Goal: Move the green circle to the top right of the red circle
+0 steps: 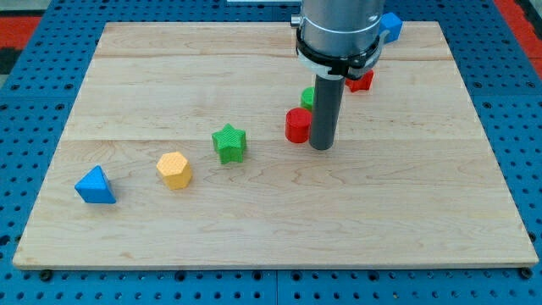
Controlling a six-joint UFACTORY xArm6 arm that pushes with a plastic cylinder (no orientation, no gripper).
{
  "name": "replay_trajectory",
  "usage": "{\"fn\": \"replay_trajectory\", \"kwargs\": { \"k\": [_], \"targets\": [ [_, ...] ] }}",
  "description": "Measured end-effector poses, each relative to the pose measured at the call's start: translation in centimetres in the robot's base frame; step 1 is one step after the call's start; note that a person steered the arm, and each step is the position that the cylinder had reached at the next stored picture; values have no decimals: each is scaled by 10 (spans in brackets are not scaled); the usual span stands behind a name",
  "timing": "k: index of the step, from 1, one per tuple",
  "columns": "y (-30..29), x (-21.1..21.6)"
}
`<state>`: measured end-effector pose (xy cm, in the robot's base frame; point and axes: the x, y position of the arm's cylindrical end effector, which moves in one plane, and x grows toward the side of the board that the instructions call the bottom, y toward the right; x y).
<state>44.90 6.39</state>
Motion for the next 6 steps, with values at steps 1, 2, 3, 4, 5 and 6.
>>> {"fn": "replay_trajectory", "kwargs": {
  "k": [1,2,3,4,5,6],
  "targets": [
    [14,-21],
    [18,-37],
    [25,-60],
    [31,-87],
    [27,-93],
    [7,-92]
  ]
}}
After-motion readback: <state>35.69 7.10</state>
